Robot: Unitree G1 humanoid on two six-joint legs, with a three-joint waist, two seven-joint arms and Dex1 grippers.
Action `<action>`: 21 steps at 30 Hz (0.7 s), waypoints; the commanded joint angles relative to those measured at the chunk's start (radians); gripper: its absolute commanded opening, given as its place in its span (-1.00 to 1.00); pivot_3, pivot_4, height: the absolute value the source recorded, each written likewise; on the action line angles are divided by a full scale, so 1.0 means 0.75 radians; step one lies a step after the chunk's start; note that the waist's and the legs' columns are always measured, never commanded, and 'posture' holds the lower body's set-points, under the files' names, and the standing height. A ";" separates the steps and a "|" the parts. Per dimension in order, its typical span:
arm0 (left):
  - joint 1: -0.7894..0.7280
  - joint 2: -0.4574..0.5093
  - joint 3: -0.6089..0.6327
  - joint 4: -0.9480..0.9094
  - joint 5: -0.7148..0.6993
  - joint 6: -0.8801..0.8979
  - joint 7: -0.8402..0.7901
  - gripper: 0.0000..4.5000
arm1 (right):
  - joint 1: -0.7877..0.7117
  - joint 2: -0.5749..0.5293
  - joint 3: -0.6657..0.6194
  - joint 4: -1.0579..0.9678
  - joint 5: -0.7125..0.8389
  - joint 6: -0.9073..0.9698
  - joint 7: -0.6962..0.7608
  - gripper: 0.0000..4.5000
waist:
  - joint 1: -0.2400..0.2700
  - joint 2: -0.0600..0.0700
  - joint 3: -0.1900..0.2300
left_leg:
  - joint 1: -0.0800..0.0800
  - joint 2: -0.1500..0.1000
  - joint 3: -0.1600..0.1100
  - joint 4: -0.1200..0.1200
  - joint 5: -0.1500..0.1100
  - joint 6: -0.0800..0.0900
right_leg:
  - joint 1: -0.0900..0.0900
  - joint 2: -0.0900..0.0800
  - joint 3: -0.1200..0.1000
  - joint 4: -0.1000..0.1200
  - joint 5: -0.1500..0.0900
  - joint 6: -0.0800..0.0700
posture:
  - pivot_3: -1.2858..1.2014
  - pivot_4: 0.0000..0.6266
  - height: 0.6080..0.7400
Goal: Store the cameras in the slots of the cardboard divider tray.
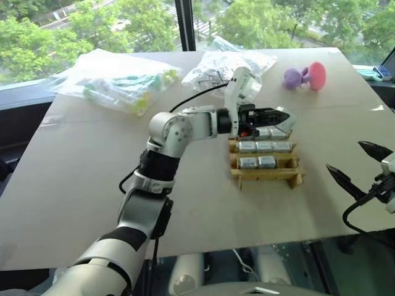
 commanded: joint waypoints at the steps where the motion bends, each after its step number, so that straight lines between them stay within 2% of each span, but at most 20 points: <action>1: -0.032 -0.055 -0.022 -0.043 0.032 -0.021 -0.045 -0.67 | 0.038 0.028 -0.057 -0.080 0.010 -0.042 -0.028 0.97 | 0.000 0.000 0.000 | 0.000 0.000 0.000 0.000 0.000 0.000 | 0.000 0.000 0.000 0.000 0.000 0.000 | 0.03 -0.52 1.00; 6: -0.048 -0.096 -0.006 0.002 0.092 -0.031 -0.031 -0.67 | 0.058 0.055 -0.049 -0.105 0.035 -0.047 -0.047 0.97 | -0.002 0.000 0.000 | -0.001 0.000 0.000 0.000 0.000 0.000 | 0.000 0.000 0.000 -0.001 0.000 0.000 | 0.03 -0.52 1.00; 10: -0.102 -0.087 -0.074 0.149 0.232 -0.089 -0.076 -0.67 | 0.080 0.046 -0.063 -0.073 0.058 -0.082 0.005 0.97 | -0.002 0.000 0.000 | 0.000 0.000 -0.001 0.000 0.000 0.000 | 0.000 0.000 -0.001 -0.001 0.000 0.000 | 0.03 -0.52 1.00; 15: -0.132 -0.092 -0.167 0.277 0.373 -0.192 -0.214 -0.67 | 0.145 0.033 -0.063 -0.017 0.060 -0.138 0.087 0.97 | 0.000 0.000 0.000 | -0.001 0.000 -0.001 0.000 0.000 0.000 | 0.000 0.000 -0.001 -0.002 0.000 0.000 | 0.03 -0.52 1.00; 21: -0.256 -0.084 -0.205 0.428 0.428 -0.174 -0.435 -0.67 | 0.190 -0.021 -0.083 -0.001 0.132 -0.101 0.157 0.97 | -0.001 0.000 0.000 | -0.003 0.000 -0.001 0.000 -0.001 0.002 | -0.001 0.000 -0.002 -0.004 0.000 0.000 | 0.03 -0.52 1.00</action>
